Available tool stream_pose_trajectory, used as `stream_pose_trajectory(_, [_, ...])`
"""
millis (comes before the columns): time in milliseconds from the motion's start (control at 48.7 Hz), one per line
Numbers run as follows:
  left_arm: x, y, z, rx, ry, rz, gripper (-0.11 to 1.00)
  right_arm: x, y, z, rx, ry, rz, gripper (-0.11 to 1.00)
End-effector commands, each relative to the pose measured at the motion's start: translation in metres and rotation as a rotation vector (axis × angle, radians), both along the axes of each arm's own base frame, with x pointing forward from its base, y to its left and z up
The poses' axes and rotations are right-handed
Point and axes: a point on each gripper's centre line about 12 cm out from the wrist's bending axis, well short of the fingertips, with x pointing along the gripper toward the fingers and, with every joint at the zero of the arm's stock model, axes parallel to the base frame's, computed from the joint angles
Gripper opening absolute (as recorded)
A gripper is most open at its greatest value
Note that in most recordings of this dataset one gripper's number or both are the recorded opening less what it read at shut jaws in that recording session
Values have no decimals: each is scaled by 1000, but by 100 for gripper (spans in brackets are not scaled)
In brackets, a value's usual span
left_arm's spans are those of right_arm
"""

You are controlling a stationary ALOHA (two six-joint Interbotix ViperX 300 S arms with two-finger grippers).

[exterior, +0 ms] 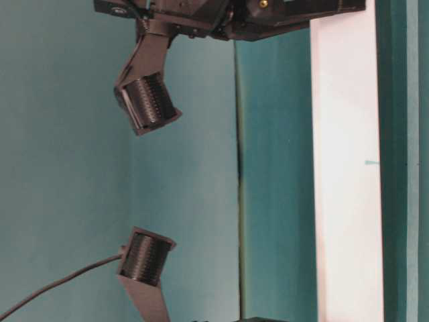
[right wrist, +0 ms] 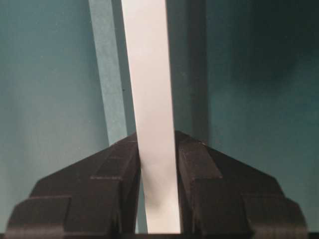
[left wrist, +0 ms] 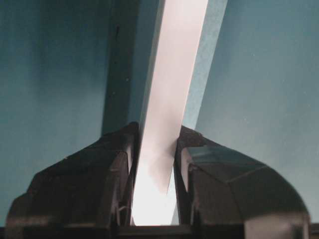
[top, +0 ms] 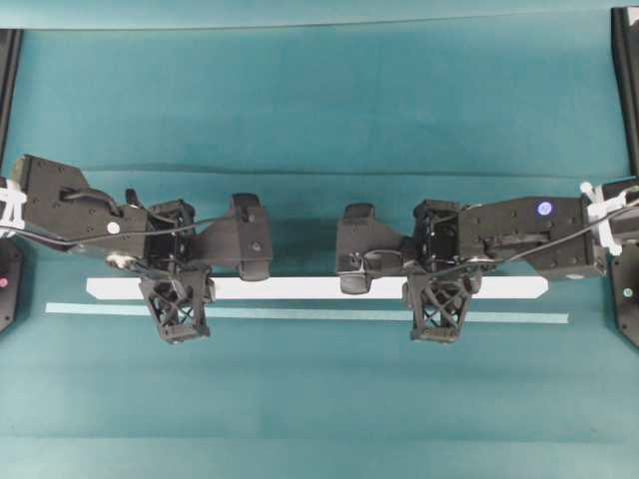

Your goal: Lift a wooden board with both hands.

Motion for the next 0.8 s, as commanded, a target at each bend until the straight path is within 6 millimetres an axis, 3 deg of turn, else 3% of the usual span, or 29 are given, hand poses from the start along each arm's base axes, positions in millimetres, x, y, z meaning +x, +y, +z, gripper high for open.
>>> stream_pose_trajectory(0, [1, 2, 1, -7, -10, 39, 18, 2, 7, -3, 9, -3, 12, 21])
stream_pose_trajectory(452, [-2, 4, -13, -7, -10, 41, 18, 4, 10, -11, 12, -1, 14, 21])
stream_pose_trajectory(781, [-1, 5, -13, -7, -16, 42, 18, 3, 16, -12, 26, -4, 16, 21])
